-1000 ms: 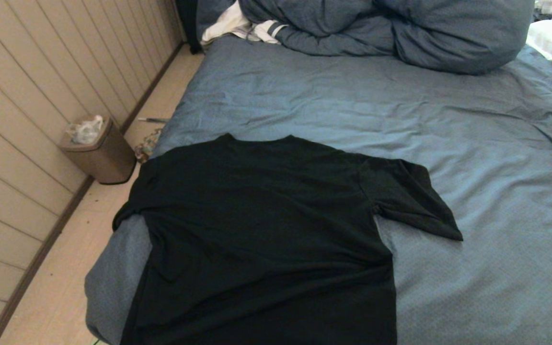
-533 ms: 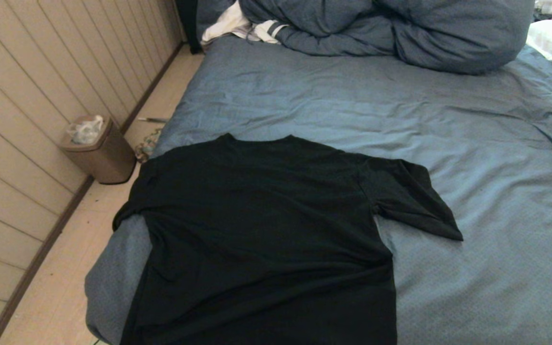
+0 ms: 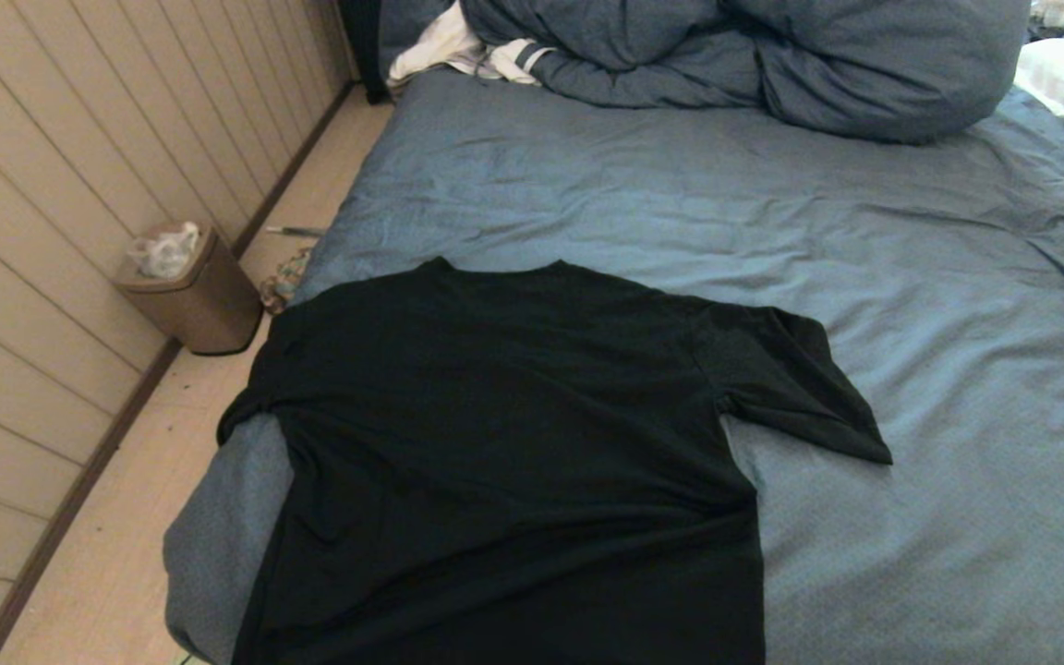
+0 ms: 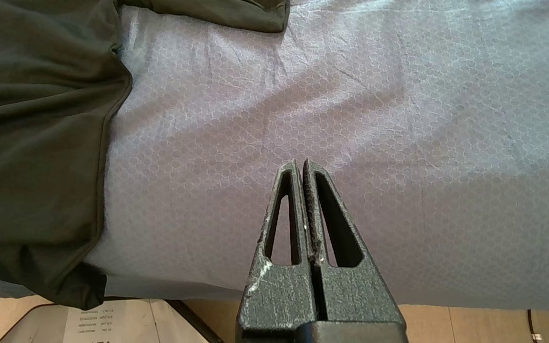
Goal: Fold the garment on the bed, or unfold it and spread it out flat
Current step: Fold the black T-shirt
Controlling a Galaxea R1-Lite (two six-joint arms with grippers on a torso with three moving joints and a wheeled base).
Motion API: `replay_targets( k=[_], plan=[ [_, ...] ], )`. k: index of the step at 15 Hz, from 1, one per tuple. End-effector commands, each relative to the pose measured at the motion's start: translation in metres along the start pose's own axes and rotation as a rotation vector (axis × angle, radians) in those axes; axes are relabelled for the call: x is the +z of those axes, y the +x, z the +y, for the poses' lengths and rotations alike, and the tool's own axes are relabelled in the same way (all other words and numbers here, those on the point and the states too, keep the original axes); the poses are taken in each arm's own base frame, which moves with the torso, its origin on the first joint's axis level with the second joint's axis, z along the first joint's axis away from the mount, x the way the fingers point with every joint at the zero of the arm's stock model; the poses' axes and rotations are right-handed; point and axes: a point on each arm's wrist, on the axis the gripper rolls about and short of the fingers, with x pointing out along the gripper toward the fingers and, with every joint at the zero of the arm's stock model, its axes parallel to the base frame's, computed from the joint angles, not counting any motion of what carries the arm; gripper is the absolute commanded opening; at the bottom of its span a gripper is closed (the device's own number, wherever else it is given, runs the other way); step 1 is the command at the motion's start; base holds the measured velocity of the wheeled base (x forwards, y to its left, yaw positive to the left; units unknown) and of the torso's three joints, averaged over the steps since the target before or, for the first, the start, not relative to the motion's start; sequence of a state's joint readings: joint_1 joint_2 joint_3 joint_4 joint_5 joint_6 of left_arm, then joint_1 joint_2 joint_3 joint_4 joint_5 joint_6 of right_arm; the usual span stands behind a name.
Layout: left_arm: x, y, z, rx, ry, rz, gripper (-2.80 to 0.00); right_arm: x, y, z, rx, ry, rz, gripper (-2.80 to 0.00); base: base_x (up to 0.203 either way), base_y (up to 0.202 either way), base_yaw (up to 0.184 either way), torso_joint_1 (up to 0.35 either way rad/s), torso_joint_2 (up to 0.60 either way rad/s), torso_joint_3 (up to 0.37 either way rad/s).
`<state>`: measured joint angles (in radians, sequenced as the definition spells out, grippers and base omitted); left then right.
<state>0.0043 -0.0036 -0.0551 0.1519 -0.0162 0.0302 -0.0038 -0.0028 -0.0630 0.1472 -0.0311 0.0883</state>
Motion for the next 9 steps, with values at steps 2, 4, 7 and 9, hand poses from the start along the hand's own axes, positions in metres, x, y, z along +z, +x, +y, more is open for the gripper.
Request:
replay_targets(
  k=[2, 4, 7, 9],
  plan=[
    [-0.0001, 0.0, 0.0, 0.0, 0.0, 0.002, -2.8, -0.0001, 0.0001, -0.0001, -0.002, 0.007, 0.003, -2.8, 0.0, 0.0, 0.0, 0.0, 0.0, 0.0],
    [-0.0001, 0.0, 0.0, 0.0, 0.0, 0.002, -2.8, -0.0001, 0.0002, -0.0001, -0.003, 0.007, 0.004, -2.8, 0.0, 0.0, 0.0, 0.0, 0.0, 0.0],
    [-0.0001, 0.0, -0.0001, -0.002, 0.003, 0.002, -2.8, -0.0001, 0.0002, -0.0001, -0.002, 0.007, 0.004, -2.8, 0.0, 0.0, 0.0, 0.0, 0.0, 0.0],
    [-0.0001, 0.0, -0.0001, -0.002, 0.003, 0.002, -2.8, -0.0002, 0.0001, -0.0001, -0.002, 0.007, 0.003, -2.8, 0.0, 0.0, 0.0, 0.0, 0.0, 0.0]
  ],
)
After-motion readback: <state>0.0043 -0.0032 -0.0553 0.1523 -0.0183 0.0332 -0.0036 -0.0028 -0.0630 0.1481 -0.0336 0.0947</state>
